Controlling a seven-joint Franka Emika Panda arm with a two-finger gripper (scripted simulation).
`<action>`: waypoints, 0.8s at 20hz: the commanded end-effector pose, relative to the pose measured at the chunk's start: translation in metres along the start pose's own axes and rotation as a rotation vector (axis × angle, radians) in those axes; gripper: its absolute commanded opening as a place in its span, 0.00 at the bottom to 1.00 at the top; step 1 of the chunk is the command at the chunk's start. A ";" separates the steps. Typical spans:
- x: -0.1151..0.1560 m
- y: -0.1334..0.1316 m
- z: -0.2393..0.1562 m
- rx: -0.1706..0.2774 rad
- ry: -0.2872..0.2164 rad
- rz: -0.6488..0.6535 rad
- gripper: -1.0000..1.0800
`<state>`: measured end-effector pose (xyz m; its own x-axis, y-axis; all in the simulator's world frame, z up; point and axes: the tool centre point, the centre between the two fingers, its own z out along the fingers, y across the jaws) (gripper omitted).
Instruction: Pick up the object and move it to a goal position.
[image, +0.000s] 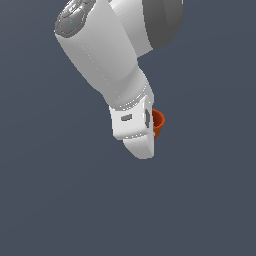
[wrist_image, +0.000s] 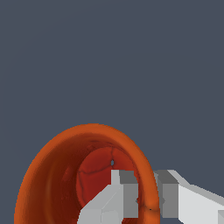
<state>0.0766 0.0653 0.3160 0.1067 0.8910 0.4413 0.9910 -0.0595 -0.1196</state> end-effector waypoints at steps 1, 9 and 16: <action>0.023 -0.006 -0.016 -0.001 0.001 0.000 0.00; 0.074 -0.017 -0.054 -0.003 0.003 0.001 0.00; 0.086 -0.018 -0.062 -0.003 0.004 0.002 0.00</action>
<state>0.0724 0.1147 0.4091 0.1082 0.8892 0.4445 0.9911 -0.0613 -0.1185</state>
